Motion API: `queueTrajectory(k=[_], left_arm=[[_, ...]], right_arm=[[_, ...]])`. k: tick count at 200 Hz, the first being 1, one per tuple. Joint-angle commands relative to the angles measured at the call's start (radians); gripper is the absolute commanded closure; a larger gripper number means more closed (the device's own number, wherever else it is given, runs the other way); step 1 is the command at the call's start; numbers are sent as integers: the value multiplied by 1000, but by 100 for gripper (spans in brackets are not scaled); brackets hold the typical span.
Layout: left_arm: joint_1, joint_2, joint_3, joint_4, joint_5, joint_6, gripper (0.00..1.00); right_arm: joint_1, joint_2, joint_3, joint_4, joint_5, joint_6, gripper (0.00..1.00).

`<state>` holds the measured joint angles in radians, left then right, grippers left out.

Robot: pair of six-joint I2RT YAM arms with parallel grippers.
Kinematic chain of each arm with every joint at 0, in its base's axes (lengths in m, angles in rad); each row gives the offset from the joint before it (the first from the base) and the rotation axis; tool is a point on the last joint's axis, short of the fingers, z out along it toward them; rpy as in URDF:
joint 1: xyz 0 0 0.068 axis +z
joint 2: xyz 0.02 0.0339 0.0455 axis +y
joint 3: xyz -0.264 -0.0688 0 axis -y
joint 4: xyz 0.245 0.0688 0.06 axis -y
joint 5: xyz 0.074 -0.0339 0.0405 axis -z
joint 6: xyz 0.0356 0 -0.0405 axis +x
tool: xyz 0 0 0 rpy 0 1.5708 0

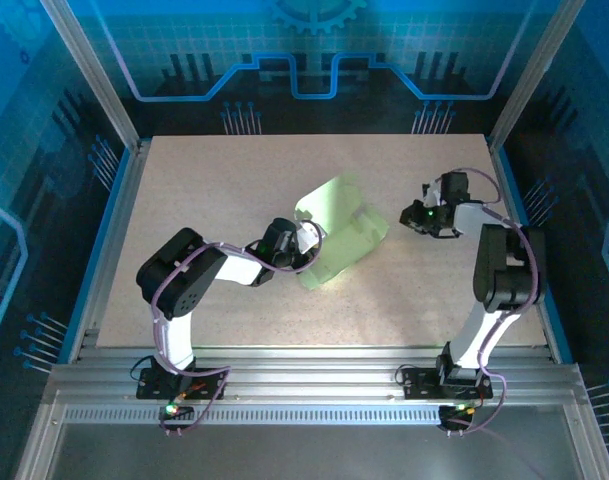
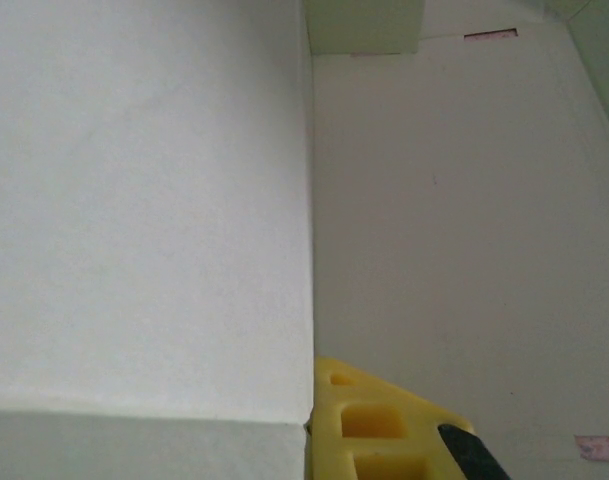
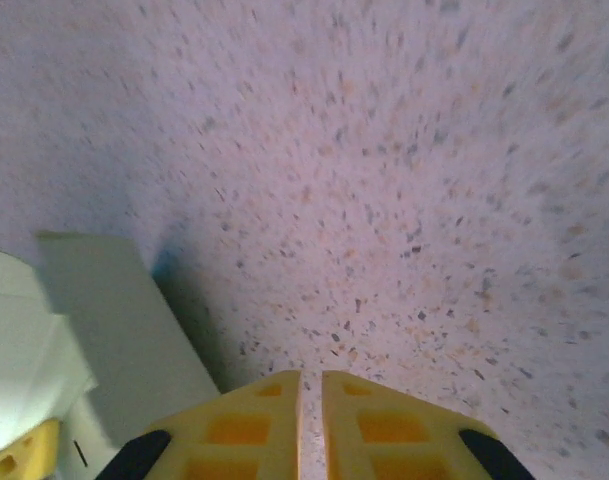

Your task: Fold the paper box

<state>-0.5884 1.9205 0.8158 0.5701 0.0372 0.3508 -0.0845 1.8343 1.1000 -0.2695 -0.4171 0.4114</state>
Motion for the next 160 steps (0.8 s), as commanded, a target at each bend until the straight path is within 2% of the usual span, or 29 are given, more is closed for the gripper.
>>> queueTrajectory(k=[1, 44, 80, 121, 160], left_arm=[[-11, 49, -14, -116, -7, 35, 94], [-11, 43, -18, -119, -6, 33, 94], [-11, 41, -17, -120, -6, 32, 93], [-11, 38, -19, -122, -5, 30, 94], [-10, 37, -19, -125, -5, 30, 94]], right_arm=[[9, 65, 41, -6, -114, -20, 88], [38, 121, 79, -35, -193, -77, 93], [49, 149, 91, -48, -225, -106, 92], [55, 153, 110, -71, -196, -103, 92], [84, 164, 152, -131, -184, -136, 85]])
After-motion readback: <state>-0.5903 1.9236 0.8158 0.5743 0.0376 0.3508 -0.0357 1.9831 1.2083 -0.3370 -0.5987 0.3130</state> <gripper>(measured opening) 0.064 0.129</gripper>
